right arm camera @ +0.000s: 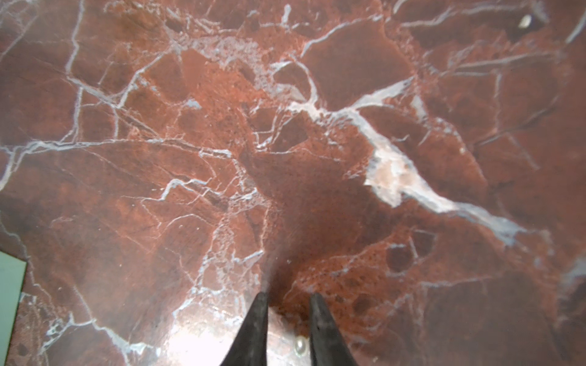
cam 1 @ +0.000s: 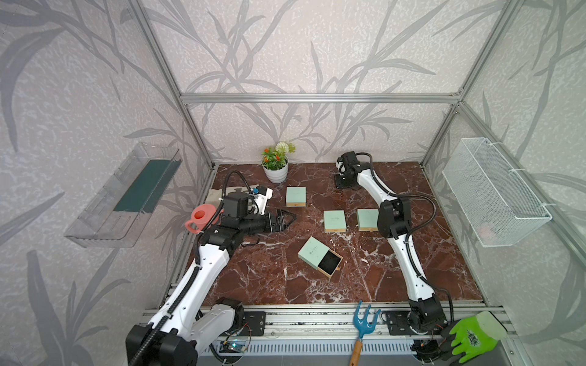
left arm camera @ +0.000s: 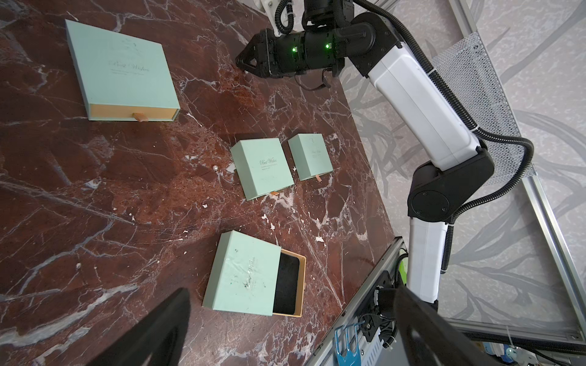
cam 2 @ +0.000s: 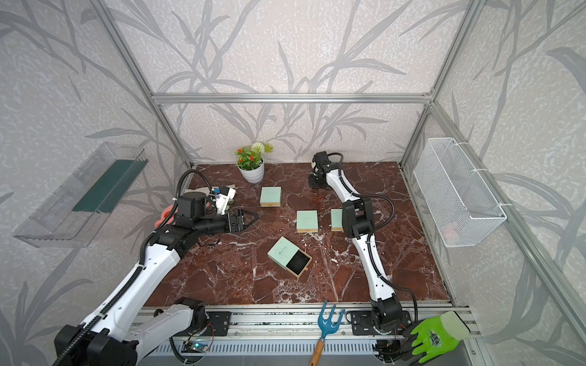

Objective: Take out the earrings from the drawer-style jewelry box
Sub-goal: Pick up the earring from the center of the board.

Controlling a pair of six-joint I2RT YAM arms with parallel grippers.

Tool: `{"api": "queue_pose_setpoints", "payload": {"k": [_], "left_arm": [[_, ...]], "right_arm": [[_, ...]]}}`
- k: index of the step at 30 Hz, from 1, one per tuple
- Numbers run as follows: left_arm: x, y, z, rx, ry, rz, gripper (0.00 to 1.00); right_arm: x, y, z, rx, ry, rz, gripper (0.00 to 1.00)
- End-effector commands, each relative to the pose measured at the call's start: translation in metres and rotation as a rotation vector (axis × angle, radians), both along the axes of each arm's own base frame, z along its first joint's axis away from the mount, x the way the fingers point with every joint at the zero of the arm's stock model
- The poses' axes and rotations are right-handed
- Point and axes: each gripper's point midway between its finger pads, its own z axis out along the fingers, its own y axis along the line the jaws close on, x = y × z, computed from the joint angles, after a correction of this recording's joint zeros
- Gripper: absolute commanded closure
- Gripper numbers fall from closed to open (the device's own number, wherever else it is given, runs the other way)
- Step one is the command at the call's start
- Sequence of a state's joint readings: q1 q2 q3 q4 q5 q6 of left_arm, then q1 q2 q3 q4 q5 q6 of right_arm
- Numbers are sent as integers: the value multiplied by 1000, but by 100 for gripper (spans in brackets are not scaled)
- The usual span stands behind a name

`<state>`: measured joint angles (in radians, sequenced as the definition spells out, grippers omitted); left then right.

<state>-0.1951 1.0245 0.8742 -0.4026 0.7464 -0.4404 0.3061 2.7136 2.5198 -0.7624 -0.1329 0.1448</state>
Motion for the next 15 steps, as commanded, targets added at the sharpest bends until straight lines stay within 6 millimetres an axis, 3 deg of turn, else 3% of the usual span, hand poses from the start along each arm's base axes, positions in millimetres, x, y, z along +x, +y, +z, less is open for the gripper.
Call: {"api": "queue_pose_setpoints", "payload": {"k": [1, 15], "left_arm": [[-2, 0, 5, -13, -29, -10, 1], [-3, -1, 5, -14, -30, -12, 1]], "right_arm": [[-27, -10, -8, -49, 113, -7, 75], [-45, -20, -5, -31, 188, -39, 77]]}}
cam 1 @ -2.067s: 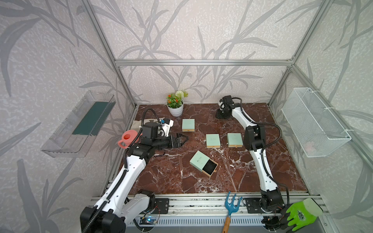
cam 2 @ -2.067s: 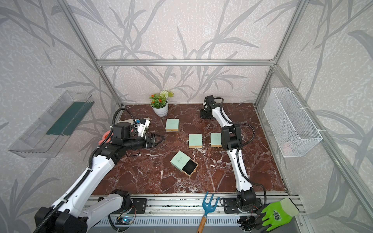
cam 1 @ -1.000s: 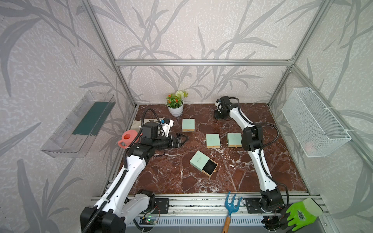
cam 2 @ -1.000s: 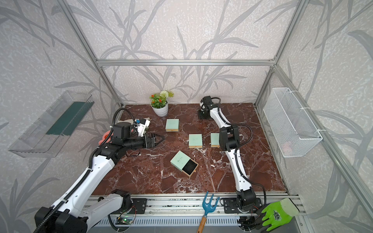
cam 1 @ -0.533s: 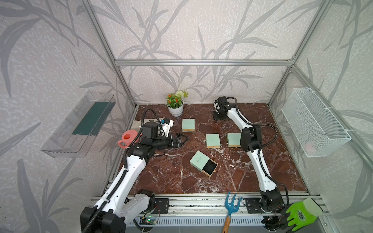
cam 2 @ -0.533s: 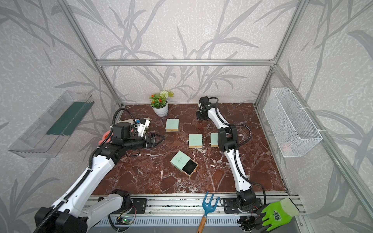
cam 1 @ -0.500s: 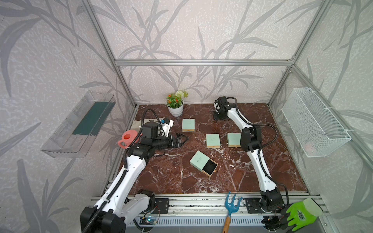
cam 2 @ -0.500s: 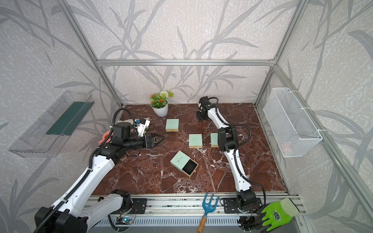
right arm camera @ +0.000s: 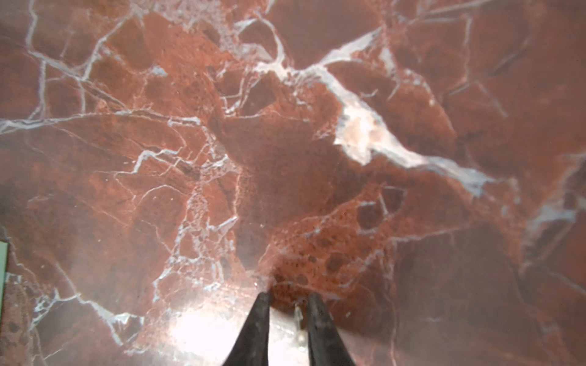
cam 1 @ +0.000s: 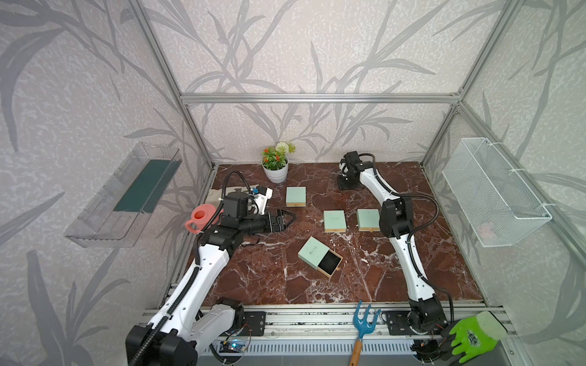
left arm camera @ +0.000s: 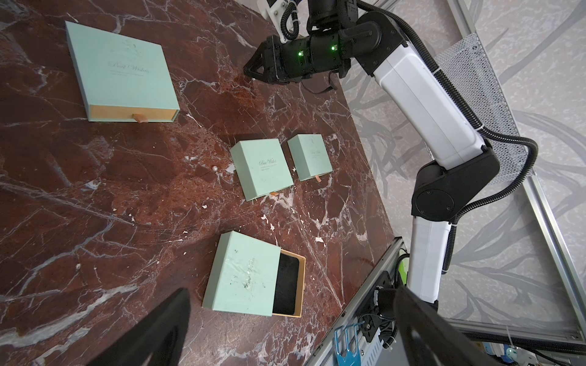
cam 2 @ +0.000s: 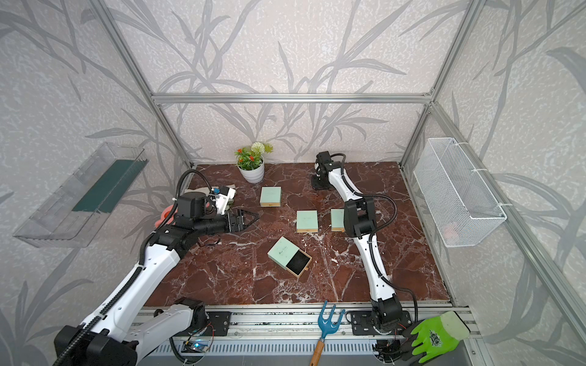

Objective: Take out the earrings from the drawer-style jewelry box
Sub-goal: Pick up the earring from the center of the board.

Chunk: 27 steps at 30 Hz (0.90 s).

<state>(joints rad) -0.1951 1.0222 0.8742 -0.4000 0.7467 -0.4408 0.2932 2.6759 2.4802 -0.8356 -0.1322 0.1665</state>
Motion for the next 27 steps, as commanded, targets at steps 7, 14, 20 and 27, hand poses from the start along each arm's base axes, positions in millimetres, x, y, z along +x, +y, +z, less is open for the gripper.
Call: {"api": "queue_pose_setpoints", "payload": {"k": [7, 14, 20, 27], "left_arm": [[-3, -1, 5, -15, -31, -11, 1], [-4, -1, 7, -14, -39, -11, 1], [-4, 0, 8, -15, -44, -11, 1], [-5, 0, 9, -17, -47, -9, 1]], "right_arm": [[-22, 1, 13, 28, 69, 8, 77], [-14, 1, 26, 19, 31, 0, 74], [-22, -1, 13, 7, 82, -3, 73], [-25, 1, 8, -7, 87, 9, 73]]}}
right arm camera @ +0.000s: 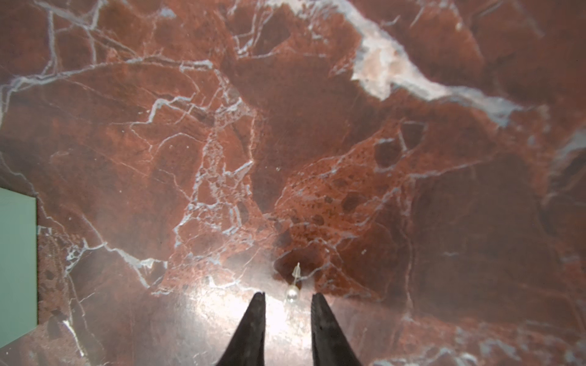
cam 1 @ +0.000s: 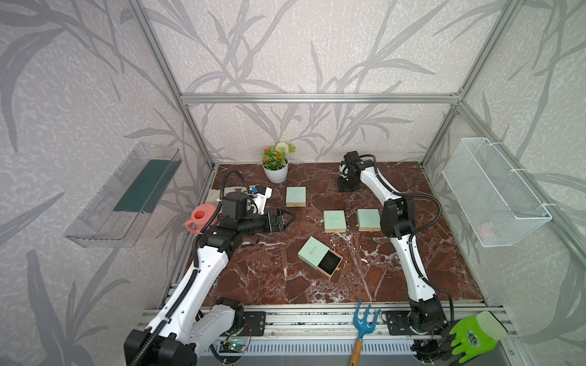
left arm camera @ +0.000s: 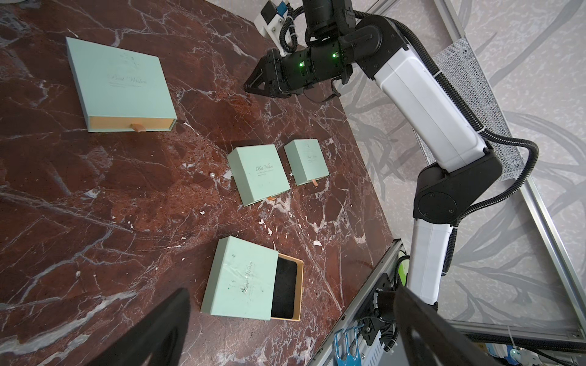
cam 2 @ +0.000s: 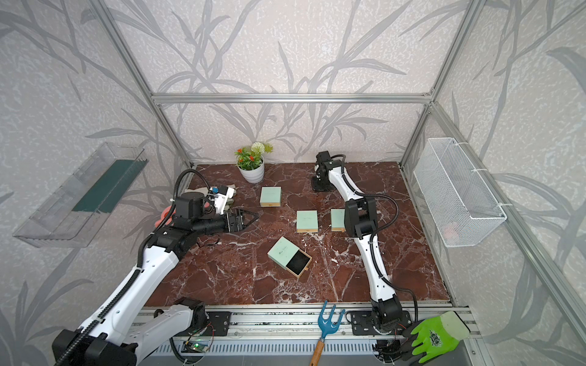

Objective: Take out the earrings from the drawer-style jewelry box
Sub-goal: Pick up the earring from the center of the board.

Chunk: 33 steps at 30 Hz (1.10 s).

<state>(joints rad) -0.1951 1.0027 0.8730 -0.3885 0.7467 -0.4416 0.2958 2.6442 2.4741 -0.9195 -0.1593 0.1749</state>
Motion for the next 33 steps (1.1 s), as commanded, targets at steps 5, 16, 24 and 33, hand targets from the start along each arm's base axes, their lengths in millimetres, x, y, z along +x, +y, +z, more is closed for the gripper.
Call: {"api": "queue_pose_setpoints", "payload": {"k": [5, 16, 24, 33], "left_arm": [[-4, 0, 4, -11, -24, -11, 1], [-5, -1, 4, -13, -25, -14, 1], [-5, -1, 3, -14, -21, -14, 1], [-4, -1, 3, -13, -20, -14, 1]], "right_arm": [[-7, -4, -8, -39, 31, -8, 73], [-8, -3, -18, -43, 51, -8, 74], [-6, -3, -23, -47, 54, -13, 76], [-5, -6, -27, -62, 53, -20, 78]]}}
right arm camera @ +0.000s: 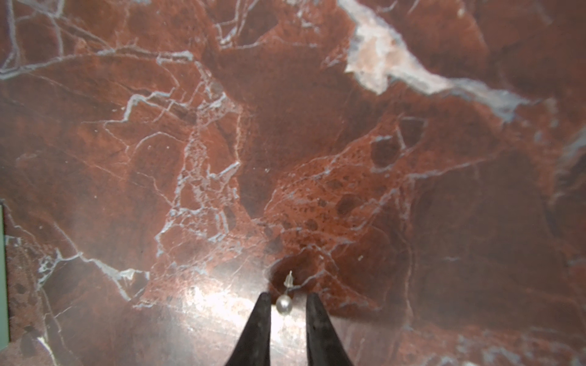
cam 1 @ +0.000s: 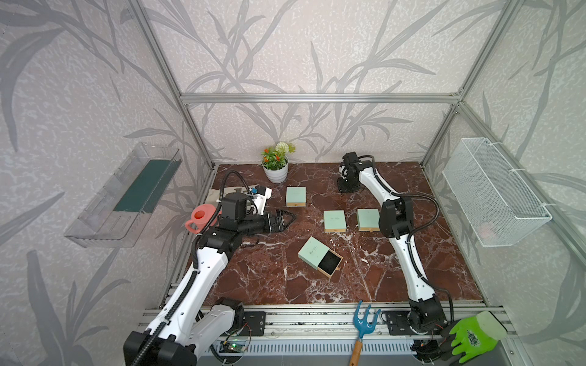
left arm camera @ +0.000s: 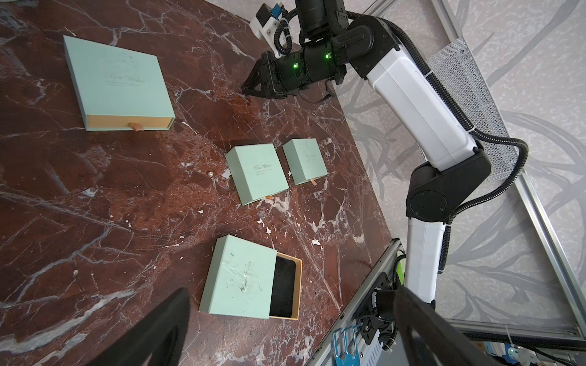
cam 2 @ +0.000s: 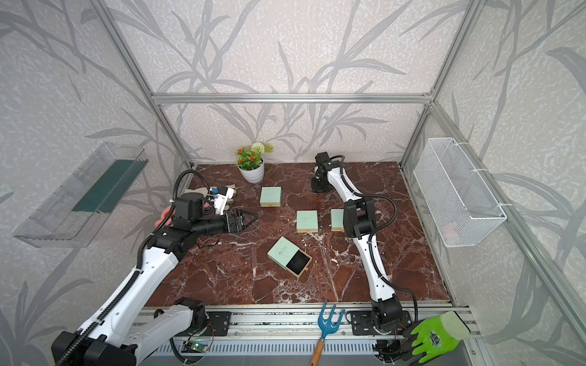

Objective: Take out the earrings from the drawer-style jewelry box
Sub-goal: Pick up the earring from the center of the board.

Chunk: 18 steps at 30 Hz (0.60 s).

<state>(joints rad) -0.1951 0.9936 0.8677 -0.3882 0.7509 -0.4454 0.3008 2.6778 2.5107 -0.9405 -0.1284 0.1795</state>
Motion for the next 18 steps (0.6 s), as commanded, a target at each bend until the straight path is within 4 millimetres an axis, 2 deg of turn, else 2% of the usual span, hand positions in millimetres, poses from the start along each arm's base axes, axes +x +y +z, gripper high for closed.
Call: {"api": "queue_pose_setpoints", "payload": {"k": [1, 18], "left_arm": [[-2, -1, 3, -9, -20, -13, 1], [-2, -1, 3, -10, -21, -12, 1]], "right_arm": [[-6, -3, -19, -30, 44, -8, 79], [-4, -1, -20, -42, 36, -8, 87]]}}
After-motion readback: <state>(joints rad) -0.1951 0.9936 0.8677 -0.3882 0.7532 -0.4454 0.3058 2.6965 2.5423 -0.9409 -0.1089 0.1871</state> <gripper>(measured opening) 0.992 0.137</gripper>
